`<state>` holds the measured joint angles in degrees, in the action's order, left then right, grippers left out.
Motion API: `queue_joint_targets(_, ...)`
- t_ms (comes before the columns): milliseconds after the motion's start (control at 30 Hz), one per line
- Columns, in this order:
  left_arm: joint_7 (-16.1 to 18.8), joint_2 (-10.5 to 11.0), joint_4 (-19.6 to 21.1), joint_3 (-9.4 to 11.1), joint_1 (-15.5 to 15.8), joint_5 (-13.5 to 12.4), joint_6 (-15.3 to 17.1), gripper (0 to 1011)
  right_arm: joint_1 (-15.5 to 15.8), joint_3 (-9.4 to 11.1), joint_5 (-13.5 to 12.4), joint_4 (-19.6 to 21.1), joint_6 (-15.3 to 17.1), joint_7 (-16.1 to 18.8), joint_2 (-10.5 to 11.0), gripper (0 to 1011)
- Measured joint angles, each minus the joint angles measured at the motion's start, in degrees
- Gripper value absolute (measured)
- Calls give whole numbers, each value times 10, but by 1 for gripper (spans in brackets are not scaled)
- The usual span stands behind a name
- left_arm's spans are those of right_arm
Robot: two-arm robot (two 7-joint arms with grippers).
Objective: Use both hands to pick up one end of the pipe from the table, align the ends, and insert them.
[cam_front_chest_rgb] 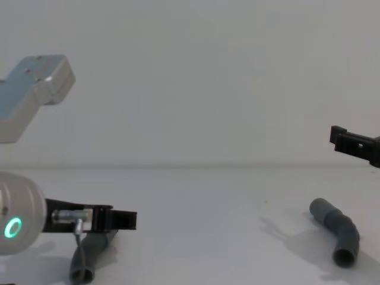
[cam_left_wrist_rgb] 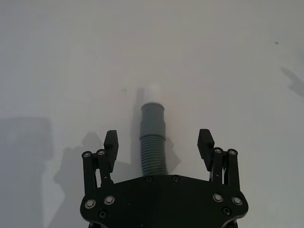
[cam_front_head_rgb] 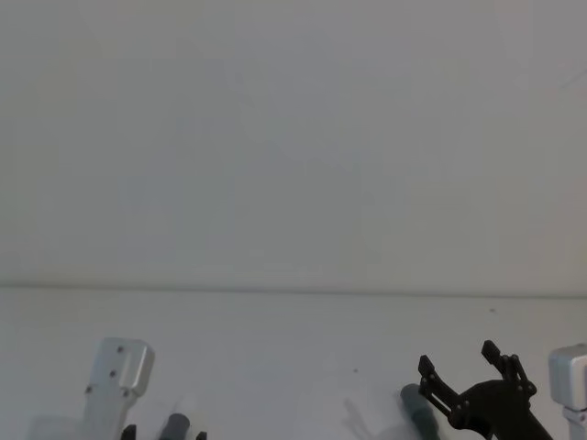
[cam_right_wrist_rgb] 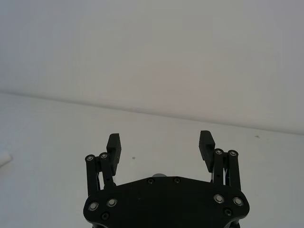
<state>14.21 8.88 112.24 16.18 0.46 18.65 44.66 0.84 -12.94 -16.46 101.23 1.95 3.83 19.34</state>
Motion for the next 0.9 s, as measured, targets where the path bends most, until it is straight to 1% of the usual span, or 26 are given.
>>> queue_joint_targets(133, 0, -9, -15, 4, 6, -3, -9, 1001, 0, 0, 0, 0, 0, 0, 0, 1001)
queue_joint_targets(367, 6, -24, -37, 10, 16, -8, -10, 1001, 0, 0, 0, 0, 0, 0, 0, 1001)
queue_joint_targets(533, 15, -31, -47, 16, 23, -17, 0, 1002, 0, 0, 0, 0, 0, 0, 0, 1001)
queue_joint_targets(900, 35, -37, -60, 28, 42, -42, 27, 1001, 0, 0, 0, 0, 0, 0, 0, 1001)
